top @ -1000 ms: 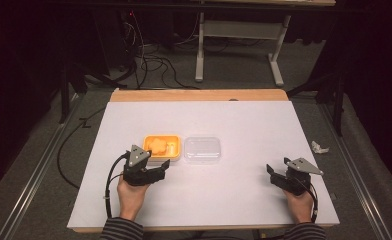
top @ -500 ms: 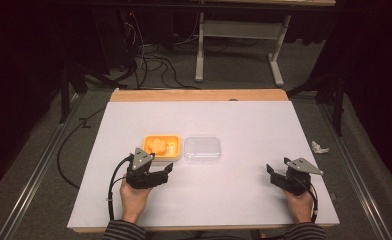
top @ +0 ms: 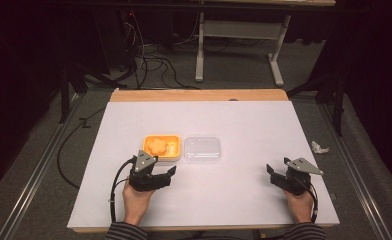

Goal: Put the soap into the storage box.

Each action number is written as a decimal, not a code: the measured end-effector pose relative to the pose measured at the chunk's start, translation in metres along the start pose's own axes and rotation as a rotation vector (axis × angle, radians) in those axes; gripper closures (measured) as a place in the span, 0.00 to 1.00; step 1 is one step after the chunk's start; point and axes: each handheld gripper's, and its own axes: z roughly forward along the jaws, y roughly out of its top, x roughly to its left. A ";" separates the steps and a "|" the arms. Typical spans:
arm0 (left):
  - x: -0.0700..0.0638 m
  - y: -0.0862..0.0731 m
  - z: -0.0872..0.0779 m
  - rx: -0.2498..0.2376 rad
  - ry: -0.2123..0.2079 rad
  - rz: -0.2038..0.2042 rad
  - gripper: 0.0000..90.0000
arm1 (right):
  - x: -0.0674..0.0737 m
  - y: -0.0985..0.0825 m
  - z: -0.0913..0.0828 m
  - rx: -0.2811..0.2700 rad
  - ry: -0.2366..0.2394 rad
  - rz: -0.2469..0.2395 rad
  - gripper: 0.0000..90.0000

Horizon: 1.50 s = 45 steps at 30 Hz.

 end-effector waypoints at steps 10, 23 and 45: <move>-0.005 -0.002 0.004 0.004 -0.018 0.008 0.28 | 0.000 0.000 0.000 0.001 -0.002 0.003 0.32; -0.017 -0.008 0.014 0.030 -0.036 0.033 0.28 | 0.001 0.000 0.000 0.004 -0.005 -0.001 0.32; -0.024 -0.021 0.031 0.061 -0.020 0.039 0.28 | 0.001 0.000 0.000 0.000 -0.005 -0.006 0.32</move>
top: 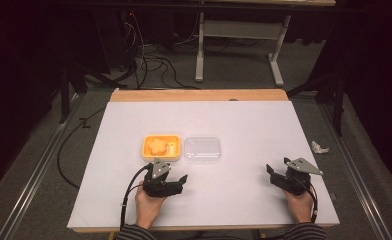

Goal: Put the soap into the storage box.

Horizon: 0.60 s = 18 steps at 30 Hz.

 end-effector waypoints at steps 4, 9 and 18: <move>0.000 -0.003 0.004 0.003 0.013 -0.003 0.28 | 0.000 0.000 0.000 0.000 0.000 0.000 0.32; 0.000 -0.006 0.006 0.008 0.029 0.001 0.28 | 0.000 0.000 0.000 0.001 0.001 0.000 0.32; -0.001 -0.009 0.011 0.001 0.025 0.010 0.26 | 0.000 0.000 0.000 0.002 0.001 -0.003 0.32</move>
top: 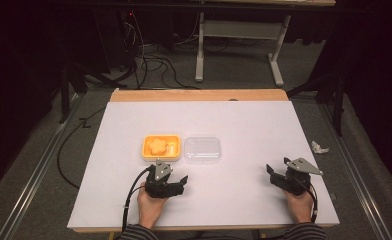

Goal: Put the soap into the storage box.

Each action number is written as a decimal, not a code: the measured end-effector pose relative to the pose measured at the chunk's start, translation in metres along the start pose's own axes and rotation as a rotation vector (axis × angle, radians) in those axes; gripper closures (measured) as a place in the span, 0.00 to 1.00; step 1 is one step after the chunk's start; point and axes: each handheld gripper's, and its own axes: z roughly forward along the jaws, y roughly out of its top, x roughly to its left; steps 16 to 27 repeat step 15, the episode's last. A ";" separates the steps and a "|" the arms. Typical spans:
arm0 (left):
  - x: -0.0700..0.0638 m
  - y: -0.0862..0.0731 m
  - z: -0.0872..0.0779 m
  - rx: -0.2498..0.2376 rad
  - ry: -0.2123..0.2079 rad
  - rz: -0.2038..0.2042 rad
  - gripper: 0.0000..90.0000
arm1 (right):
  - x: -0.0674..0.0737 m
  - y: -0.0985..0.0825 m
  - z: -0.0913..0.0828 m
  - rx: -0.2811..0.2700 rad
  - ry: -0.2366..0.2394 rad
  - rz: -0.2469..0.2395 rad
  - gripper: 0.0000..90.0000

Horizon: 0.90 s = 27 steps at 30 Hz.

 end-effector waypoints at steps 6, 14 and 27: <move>0.001 -0.001 0.001 -0.006 -0.019 -0.013 0.25 | 0.000 0.000 0.000 -0.003 0.000 -0.003 0.32; 0.002 -0.003 -0.003 -0.045 -0.024 -0.024 0.24 | 0.000 0.000 0.000 -0.002 0.001 -0.002 0.32; 0.002 -0.003 -0.002 -0.046 -0.024 -0.024 0.24 | 0.000 0.000 0.000 -0.002 0.000 -0.001 0.32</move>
